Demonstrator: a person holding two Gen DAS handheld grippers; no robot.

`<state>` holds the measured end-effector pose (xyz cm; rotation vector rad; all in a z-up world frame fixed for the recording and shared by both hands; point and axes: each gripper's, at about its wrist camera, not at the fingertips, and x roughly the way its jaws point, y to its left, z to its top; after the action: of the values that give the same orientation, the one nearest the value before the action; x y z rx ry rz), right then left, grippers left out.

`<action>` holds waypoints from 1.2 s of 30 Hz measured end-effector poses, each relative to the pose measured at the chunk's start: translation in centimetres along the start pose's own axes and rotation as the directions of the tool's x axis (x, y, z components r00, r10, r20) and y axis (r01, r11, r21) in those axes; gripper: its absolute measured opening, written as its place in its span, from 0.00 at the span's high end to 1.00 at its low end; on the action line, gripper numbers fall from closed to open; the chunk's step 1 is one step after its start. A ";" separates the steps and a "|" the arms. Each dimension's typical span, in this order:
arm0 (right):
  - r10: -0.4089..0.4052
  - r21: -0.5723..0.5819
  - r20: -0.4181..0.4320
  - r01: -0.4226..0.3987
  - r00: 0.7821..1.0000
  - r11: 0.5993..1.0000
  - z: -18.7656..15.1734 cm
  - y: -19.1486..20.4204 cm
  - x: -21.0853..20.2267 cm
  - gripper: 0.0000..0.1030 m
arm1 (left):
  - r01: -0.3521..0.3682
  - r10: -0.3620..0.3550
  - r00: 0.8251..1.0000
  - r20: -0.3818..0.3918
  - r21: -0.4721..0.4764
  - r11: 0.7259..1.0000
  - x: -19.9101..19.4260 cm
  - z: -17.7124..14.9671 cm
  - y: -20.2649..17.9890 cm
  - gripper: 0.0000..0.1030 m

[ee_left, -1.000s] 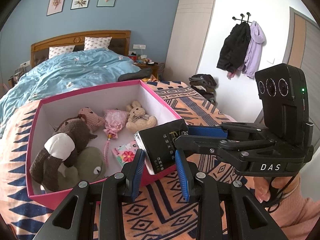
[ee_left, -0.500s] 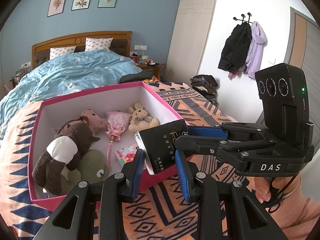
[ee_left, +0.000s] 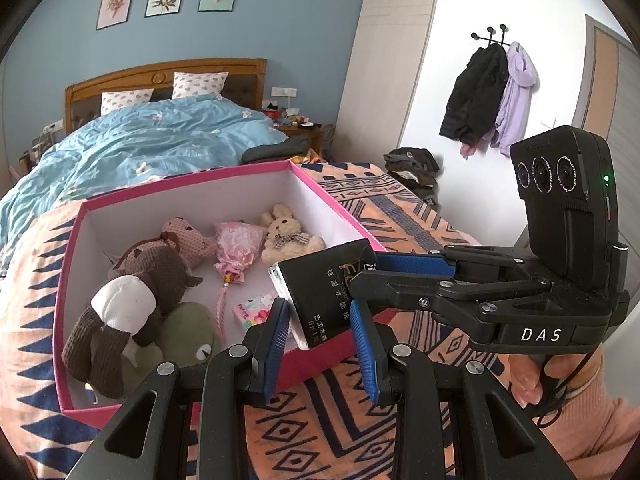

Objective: Organize objects

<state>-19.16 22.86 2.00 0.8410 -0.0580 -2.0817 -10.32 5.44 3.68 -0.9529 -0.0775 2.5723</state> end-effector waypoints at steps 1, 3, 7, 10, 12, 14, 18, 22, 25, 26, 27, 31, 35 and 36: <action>0.001 0.002 -0.001 -0.001 1.000 1.000 0.0 -0.1 0.1 0.67 | -0.001 0.001 1.000 -0.001 -0.001 1.000 0.1 0.0 0.0 0.70; 0.003 0.005 -0.003 -0.003 1.000 1.000 0.1 -0.2 0.3 0.67 | -0.003 0.003 1.000 -0.004 -0.002 1.000 0.2 0.0 0.1 0.70; 0.001 0.007 -0.009 -0.001 1.000 1.000 0.2 -0.4 0.6 0.67 | -0.007 0.007 1.000 -0.011 -0.006 1.000 0.6 0.1 0.3 0.70; 0.000 0.010 -0.015 0.000 1.000 1.000 0.2 -0.6 0.9 0.67 | -0.007 0.007 1.000 -0.017 -0.009 1.000 0.8 0.2 0.3 0.70; 0.000 0.013 -0.018 0.000 1.000 1.000 0.2 -0.7 1.0 0.67 | -0.007 0.007 1.000 -0.020 -0.011 1.000 1.0 0.2 0.4 0.70; 0.000 0.016 -0.021 0.001 1.000 1.000 0.3 -0.9 1.2 0.67 | -0.010 0.009 1.000 -0.022 -0.011 1.000 1.1 0.2 0.4 0.70; -0.003 0.018 -0.027 0.004 1.000 1.000 0.4 -1.0 1.6 0.67 | -0.013 0.012 1.000 -0.029 -0.016 1.000 1.5 0.4 0.7 0.70; -0.006 0.019 -0.035 0.006 0.999 1.000 0.4 -1.1 1.9 0.67 | -0.018 0.017 0.999 -0.036 -0.018 1.000 1.8 0.4 0.9 0.70; -0.008 0.019 -0.041 0.009 0.999 1.000 0.5 -1.2 2.3 0.67 | -0.020 0.019 0.999 -0.042 -0.021 1.000 2.0 0.4 1.0 0.70; -0.009 0.019 -0.044 0.010 0.999 1.000 0.5 -1.2 2.4 0.67 | -0.020 0.019 0.999 -0.044 -0.023 1.000 2.1 0.4 1.1 0.70; -0.010 0.020 -0.047 0.011 0.999 1.000 0.5 -1.3 2.5 0.67 | -0.021 0.019 0.999 -0.046 -0.024 1.000 2.1 0.4 1.1 0.70; -0.013 0.022 -0.058 0.014 0.998 1.000 0.5 -1.4 2.9 0.67 | -0.020 0.019 0.998 -0.053 -0.028 0.999 2.3 0.2 1.3 0.70; -0.015 0.026 -0.065 0.017 0.998 1.000 0.4 -1.6 3.2 0.67 | -0.021 0.019 0.998 -0.058 -0.032 0.999 2.5 0.2 1.4 0.70; -0.015 0.025 -0.067 0.017 0.998 1.000 0.4 -1.6 3.3 0.67 | -0.021 0.019 0.998 -0.059 -0.033 0.999 2.5 0.2 1.5 0.70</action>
<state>-21.82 21.33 -0.01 0.9293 -0.0421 -2.0701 -12.68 5.07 2.03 -1.0458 -0.0952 2.5669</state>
